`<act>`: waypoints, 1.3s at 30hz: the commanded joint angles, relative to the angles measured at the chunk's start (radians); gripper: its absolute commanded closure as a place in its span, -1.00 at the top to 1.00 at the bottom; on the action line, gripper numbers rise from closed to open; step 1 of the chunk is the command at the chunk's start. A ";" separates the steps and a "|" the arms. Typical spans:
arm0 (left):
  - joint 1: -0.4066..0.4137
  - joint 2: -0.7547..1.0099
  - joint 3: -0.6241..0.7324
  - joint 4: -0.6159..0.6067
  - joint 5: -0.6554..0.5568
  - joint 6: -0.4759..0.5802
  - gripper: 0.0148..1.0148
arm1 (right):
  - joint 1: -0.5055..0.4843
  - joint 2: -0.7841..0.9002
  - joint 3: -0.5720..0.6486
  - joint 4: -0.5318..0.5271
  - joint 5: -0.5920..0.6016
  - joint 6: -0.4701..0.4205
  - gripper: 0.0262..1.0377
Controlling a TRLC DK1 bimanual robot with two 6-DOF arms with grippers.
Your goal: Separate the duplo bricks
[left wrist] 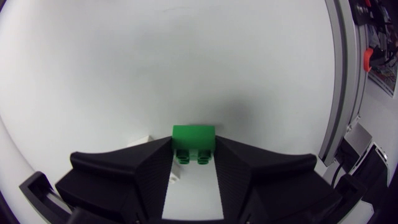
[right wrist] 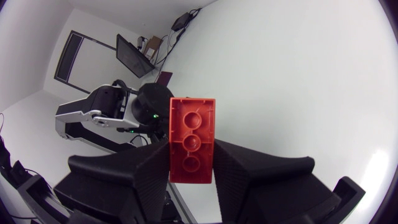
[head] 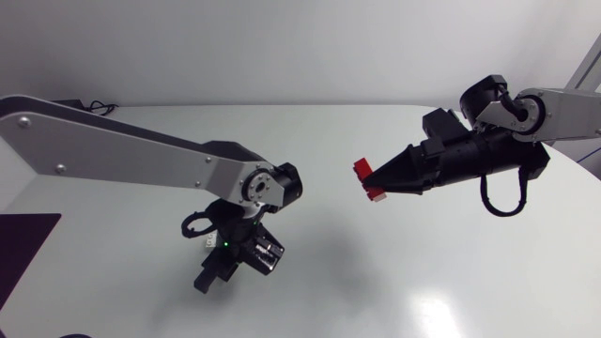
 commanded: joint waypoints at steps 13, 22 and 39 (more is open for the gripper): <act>-0.032 0.057 -0.051 0.059 -0.027 -0.024 -0.54 | 0.024 -0.003 -0.027 0.019 0.020 -0.009 -0.66; -0.044 0.069 -0.028 0.067 -0.007 -0.050 0.06 | 0.030 0.002 -0.029 0.029 0.027 -0.003 -0.66; 0.043 -0.040 0.188 -0.022 0.175 -0.114 0.86 | 0.035 -0.001 -0.040 0.056 0.053 0.013 -0.66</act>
